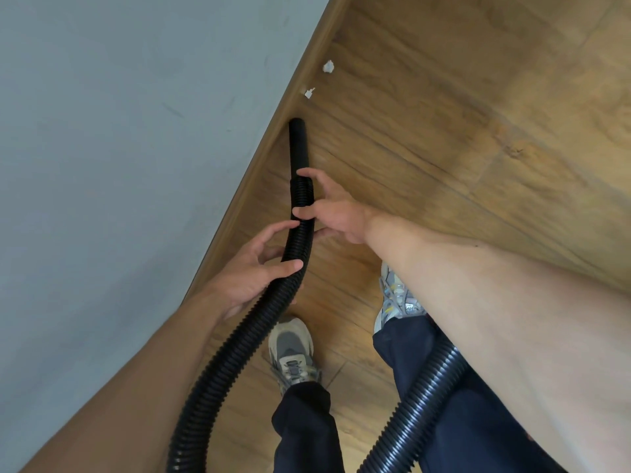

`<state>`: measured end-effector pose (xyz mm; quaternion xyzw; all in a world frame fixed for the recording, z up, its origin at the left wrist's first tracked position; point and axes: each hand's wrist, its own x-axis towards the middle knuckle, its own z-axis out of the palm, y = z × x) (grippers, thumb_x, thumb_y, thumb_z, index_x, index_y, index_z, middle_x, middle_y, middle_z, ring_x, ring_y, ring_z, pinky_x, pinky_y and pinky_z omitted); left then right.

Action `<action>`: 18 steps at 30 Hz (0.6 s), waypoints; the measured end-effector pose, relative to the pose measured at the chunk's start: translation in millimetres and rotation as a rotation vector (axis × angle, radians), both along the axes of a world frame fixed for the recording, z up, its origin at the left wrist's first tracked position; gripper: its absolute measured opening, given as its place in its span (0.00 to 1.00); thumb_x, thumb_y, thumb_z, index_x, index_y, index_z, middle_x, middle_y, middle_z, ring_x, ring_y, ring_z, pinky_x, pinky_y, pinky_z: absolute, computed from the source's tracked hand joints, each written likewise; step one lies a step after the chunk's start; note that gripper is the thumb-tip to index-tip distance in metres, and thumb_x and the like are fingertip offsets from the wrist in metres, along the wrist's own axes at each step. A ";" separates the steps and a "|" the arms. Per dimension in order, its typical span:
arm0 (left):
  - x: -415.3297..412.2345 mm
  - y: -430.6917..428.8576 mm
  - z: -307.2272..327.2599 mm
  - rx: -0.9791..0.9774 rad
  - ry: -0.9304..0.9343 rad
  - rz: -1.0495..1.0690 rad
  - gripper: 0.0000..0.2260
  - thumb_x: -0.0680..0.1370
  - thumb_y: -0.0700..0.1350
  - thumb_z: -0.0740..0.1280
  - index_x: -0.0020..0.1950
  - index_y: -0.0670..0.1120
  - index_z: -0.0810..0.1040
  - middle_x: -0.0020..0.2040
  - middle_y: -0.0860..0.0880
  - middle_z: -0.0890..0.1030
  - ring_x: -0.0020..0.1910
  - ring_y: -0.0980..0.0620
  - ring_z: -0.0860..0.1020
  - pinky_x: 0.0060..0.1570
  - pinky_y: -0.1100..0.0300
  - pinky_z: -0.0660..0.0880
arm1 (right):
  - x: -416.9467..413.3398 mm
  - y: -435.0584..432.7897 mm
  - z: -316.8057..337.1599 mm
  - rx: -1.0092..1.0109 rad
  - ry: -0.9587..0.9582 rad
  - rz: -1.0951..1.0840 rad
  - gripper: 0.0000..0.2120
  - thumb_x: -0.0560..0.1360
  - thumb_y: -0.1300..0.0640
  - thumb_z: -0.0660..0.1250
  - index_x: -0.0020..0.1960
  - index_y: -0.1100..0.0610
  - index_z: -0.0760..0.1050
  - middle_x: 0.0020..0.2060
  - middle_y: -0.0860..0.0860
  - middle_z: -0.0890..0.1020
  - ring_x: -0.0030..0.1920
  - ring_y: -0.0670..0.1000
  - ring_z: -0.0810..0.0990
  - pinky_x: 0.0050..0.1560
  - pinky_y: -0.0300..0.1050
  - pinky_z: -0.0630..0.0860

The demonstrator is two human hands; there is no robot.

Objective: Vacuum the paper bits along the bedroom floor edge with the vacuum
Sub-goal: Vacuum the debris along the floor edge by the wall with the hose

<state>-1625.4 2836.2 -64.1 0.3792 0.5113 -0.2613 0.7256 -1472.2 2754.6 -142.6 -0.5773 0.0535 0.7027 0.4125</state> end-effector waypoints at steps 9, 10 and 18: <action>35.7 9.6 -3.1 0.012 -0.015 -0.043 0.27 0.77 0.33 0.69 0.67 0.61 0.75 0.61 0.45 0.81 0.48 0.37 0.84 0.48 0.41 0.82 | 33.1 5.4 -1.0 -0.009 -0.035 -0.024 0.32 0.76 0.67 0.69 0.70 0.39 0.68 0.65 0.53 0.74 0.56 0.52 0.79 0.38 0.45 0.83; 38.0 11.6 -3.0 -0.004 -0.020 -0.049 0.28 0.77 0.32 0.69 0.67 0.61 0.74 0.61 0.45 0.81 0.49 0.37 0.84 0.48 0.41 0.82 | 36.4 6.2 -0.7 -0.010 -0.030 -0.026 0.32 0.76 0.67 0.69 0.70 0.39 0.68 0.65 0.53 0.74 0.57 0.53 0.80 0.39 0.46 0.83; 51.4 26.4 -2.9 -0.139 -0.049 -0.173 0.32 0.76 0.33 0.69 0.71 0.64 0.70 0.62 0.47 0.82 0.56 0.39 0.83 0.54 0.42 0.79 | 57.3 4.4 -1.1 -0.012 0.020 0.011 0.32 0.76 0.67 0.69 0.70 0.39 0.68 0.65 0.54 0.74 0.60 0.56 0.79 0.40 0.49 0.84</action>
